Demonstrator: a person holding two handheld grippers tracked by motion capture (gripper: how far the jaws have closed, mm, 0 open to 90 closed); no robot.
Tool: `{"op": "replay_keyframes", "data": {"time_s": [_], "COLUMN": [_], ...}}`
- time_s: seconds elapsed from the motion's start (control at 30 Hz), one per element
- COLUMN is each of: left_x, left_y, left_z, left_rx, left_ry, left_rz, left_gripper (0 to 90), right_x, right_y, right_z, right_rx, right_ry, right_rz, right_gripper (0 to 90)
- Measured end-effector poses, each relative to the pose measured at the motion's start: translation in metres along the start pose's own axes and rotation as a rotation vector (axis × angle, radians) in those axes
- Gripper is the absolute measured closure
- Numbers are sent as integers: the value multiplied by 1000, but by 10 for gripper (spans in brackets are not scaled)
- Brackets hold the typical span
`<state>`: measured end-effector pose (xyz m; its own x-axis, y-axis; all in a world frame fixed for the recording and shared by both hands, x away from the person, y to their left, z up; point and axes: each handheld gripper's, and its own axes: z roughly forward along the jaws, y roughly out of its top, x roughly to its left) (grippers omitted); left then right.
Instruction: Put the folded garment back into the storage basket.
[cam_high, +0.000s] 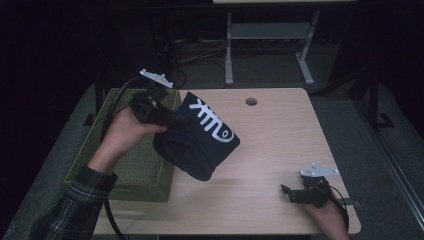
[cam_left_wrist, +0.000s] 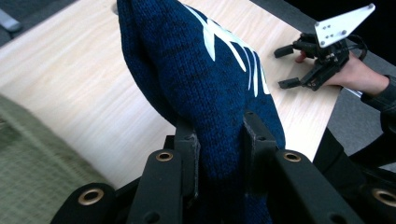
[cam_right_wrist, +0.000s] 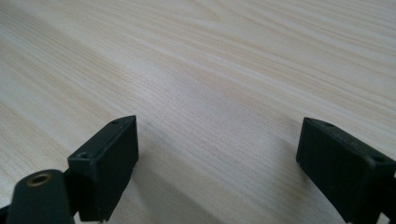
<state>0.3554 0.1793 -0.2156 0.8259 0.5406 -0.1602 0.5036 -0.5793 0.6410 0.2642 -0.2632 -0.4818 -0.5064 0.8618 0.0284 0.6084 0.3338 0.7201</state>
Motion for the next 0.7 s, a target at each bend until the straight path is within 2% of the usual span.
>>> {"op": "replay_keyframes", "data": {"time_s": [0.2, 0.23, 0.27, 0.37, 0.4, 0.7], "left_x": [5, 5, 7, 9, 12, 26], "left_y": [-2, -2, -4, -6, -10, -28], "left_z": [-32, -32, -40, -47, -55, -80], "left_rx": [-27, -27, -32, -38, -39, -54], "left_ry": [43, 43, 49, 52, 61, 105], "left_rz": [-18, -18, -23, -33, -37, -89], "left_gripper": [721, 720, 720, 720, 720, 720], "right_x": [0, 0, 0, 0, 0, 0], "right_y": [0, 0, 0, 0, 0, 0], "right_z": [0, 0, 0, 0, 0, 0], "right_rx": [0, 0, 0, 0, -1, -1], "right_ry": [0, 0, 0, -1, -1, -2], "right_rz": [6, 6, 6, 6, 2, 5], "right_gripper": [126, 126, 126, 126, 126, 126]}}
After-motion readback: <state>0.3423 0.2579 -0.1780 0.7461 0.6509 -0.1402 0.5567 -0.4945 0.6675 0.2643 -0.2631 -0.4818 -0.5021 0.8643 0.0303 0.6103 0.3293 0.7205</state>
